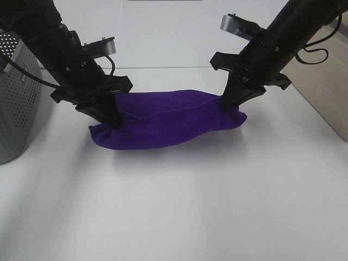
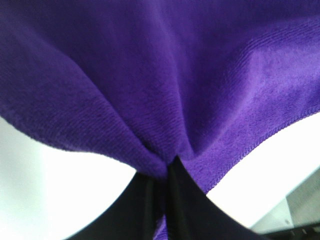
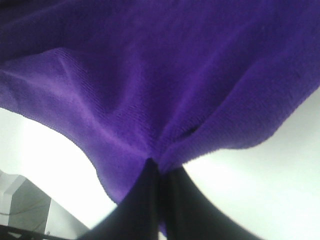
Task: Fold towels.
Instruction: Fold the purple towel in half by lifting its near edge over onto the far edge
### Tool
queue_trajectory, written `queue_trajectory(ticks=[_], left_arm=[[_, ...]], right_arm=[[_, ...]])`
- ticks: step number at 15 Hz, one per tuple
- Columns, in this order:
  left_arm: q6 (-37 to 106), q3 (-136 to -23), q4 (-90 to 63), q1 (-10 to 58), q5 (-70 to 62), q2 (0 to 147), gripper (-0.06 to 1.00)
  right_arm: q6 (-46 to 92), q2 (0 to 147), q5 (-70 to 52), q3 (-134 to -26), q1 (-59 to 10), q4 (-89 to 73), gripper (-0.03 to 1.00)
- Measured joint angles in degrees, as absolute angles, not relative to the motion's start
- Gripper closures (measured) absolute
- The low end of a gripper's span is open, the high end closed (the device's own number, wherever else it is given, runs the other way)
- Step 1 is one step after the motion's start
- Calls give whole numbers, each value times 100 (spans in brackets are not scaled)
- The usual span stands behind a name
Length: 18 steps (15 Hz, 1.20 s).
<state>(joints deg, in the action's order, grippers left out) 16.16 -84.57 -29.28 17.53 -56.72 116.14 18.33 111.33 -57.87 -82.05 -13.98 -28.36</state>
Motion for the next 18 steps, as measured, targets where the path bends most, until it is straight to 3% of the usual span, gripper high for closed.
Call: queue_trajectory(ticks=[9, 13, 18], left_arm=[[1610, -9540, -2722, 1753, -3976, 12370, 93], [1610, -10411, -2269, 1748, -3799, 13098, 93], [1610, -10703, -2303, 1536, -3741, 13505, 93]], right_arm=[[1581, 12261, -4635, -9746, -1398, -2384, 94], [1455, 12811, -4085, -9861, -1232, -2372, 94], [1455, 13293, -3690, -10004, -1197, -2338, 94]])
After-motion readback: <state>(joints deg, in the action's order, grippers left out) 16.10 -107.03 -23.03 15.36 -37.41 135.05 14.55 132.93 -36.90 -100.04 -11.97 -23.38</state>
